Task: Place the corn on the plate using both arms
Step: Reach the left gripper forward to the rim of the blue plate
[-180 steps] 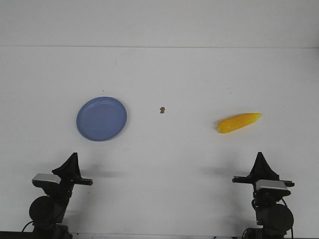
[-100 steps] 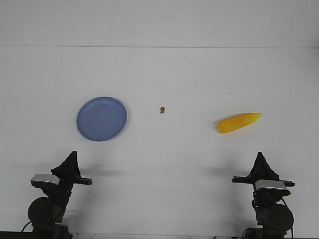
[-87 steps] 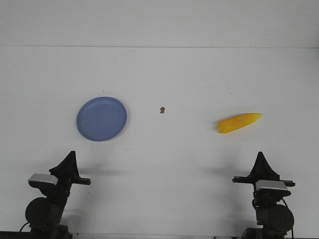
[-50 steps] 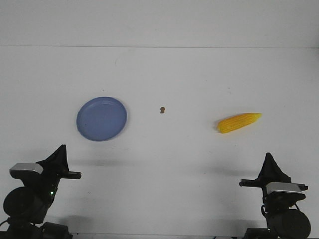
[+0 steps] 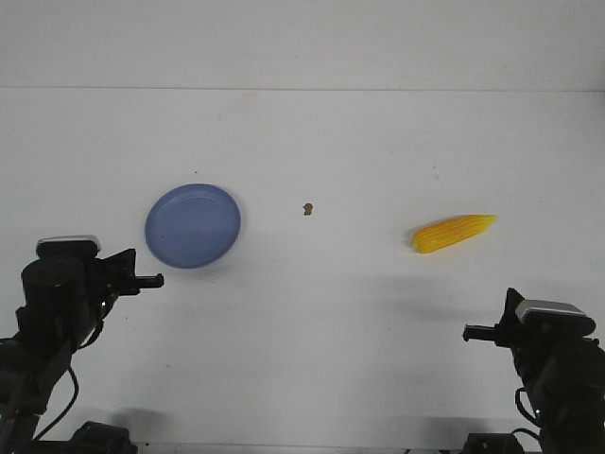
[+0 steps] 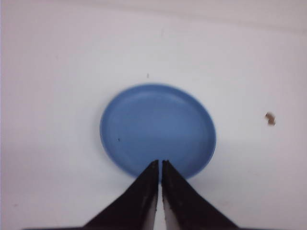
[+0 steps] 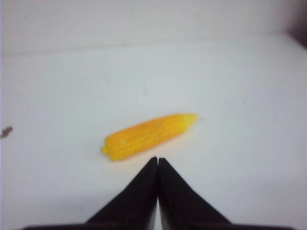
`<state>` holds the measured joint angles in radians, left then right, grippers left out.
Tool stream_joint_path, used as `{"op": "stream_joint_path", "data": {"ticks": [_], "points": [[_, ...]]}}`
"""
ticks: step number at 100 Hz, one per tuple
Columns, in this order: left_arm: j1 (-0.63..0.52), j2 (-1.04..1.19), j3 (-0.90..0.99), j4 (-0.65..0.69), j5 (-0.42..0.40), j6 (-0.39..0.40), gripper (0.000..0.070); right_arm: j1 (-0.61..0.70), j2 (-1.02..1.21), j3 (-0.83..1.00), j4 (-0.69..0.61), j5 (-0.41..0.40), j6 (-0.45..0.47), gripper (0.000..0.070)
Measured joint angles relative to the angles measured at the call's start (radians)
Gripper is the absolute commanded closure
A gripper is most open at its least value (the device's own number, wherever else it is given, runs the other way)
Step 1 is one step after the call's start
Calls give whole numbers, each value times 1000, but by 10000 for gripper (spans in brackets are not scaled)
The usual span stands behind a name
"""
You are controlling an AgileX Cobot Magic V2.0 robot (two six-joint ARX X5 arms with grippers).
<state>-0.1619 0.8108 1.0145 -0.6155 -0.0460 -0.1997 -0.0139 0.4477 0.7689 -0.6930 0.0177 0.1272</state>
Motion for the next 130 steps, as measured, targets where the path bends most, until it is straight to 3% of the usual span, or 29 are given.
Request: {"op": "stream_joint_path", "data": {"ticks": [22,27,33,41,46,48,53,83,102,130], "points": [[0,49,6,-6,0,0,685,0,82,29,-31,0,0,700],[0,48,6,-6,0,0,680,0,82,29,-31,0,0,667],[0,48,6,-5,0,0,623,0,79,29,-27,0,0,524],[0,48,6,-5,0,-1,428,0,74,29,-28,0,0,217],[0,48,6,-5,0,-1,276,0,74,29,-28,0,0,117],[0,48,6,-5,0,-1,246,0,74,29,-28,0,0,106],[0,48,6,-2,0,-1,191,0,74,29,-29,0,1,107],[0,108,8,85,0,-1,196,0,74,29,-23,0,1,107],[70,311,21,188,3,-26,196,0,75,29,-23,0,1,107],[183,679,169,198,3,-39,195,0,75,29,-23,0,1,107]]}}
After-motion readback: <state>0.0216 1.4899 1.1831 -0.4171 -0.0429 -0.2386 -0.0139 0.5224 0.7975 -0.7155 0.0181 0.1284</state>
